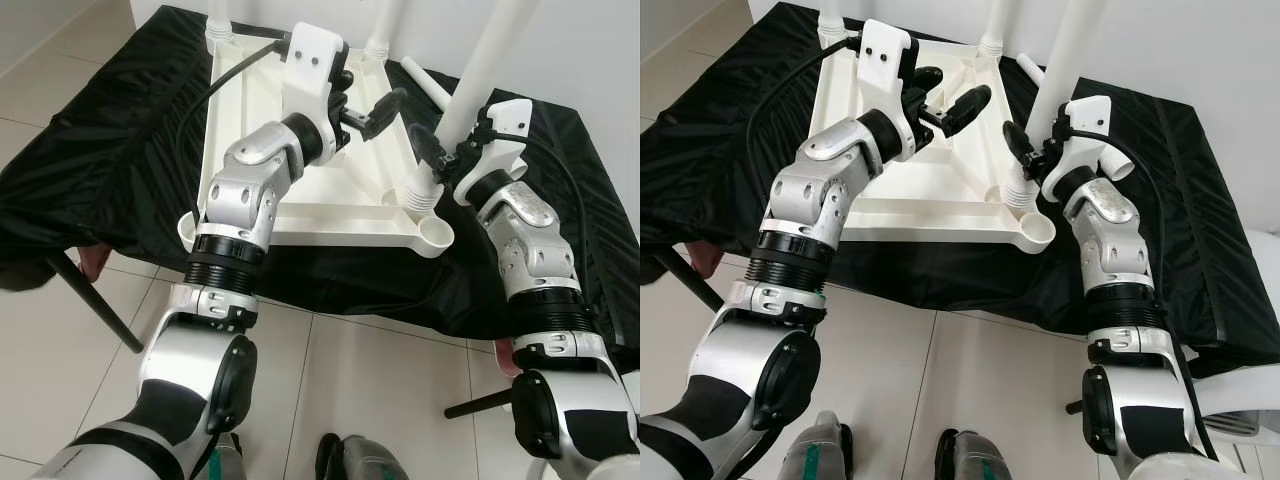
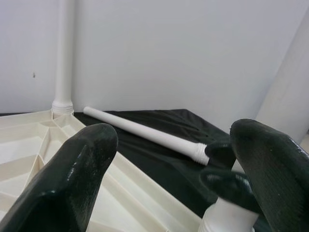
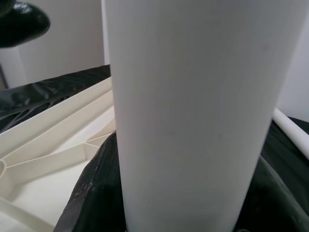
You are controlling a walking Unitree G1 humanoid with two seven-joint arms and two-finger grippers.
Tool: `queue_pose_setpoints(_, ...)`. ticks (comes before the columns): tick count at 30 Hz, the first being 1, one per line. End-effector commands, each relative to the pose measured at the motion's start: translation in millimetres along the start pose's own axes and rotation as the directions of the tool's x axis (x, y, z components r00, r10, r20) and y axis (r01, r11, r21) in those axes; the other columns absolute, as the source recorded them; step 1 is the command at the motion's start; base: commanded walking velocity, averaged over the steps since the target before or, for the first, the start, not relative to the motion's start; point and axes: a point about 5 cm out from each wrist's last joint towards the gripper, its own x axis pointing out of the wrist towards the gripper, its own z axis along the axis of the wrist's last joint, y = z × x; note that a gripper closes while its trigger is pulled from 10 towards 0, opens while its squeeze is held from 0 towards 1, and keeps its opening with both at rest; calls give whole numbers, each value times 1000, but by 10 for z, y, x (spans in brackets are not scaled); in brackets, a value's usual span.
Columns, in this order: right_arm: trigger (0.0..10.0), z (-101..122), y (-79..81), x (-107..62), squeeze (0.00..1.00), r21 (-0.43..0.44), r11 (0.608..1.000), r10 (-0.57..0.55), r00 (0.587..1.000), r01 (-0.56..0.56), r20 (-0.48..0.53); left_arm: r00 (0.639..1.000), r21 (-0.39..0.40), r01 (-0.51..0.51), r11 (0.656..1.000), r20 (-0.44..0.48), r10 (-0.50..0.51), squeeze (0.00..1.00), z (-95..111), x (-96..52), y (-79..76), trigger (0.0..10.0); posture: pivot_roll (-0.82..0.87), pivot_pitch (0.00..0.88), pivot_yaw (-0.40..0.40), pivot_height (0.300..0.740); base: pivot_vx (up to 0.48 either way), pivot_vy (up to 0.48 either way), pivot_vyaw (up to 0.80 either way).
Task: Building children table
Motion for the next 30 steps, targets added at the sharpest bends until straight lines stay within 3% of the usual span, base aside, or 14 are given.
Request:
queue_pose_setpoints(1,10000,16,-46,-55,0,-7,1000,15,1000,-15,8,996,-18,89,996,6,-89,0,34,42,-98,10000,96,0,-114,740,0,0,0)
queue_pose_setpoints(6,10000,-42,-68,-67,0,-14,999,39,999,-39,-19,985,-27,170,985,31,-169,0,103,43,-193,10000,98,0,-113,740,0,0,0)
queue_pose_setpoints(7,10000,-120,-67,-89,0,-5,996,89,995,-90,-51,961,-7,269,963,60,-269,0,164,15,-330,10000,100,0,-112,740,0,0,0)
queue_pose_setpoints(8,10000,-137,-64,-96,0,-1,995,104,993,-104,-57,955,-1,291,957,66,-291,0,176,7,-361,10000,100,0,-112,740,0,0,0)
queue_pose_setpoints(16,10000,-144,-66,-101,0,2,993,117,991,-117,-59,956,-4,288,958,69,-287,0,186,8,-377,10000,101,0,-112,740,0,0,0)
queue_pose_setpoints(19,10000,-243,-63,-140,0,7,980,201,972,-201,-120,905,9,418,908,85,-417,0,187,-58,-591,10000,101,0,-116,740,0,0,0)
queue_pose_setpoints(30,10000,-236,-20,-111,0,-7,955,292,946,-296,-144,853,15,512,859,106,-510,0,222,-63,-740,10000,90,0,-117,740,0,0,0)
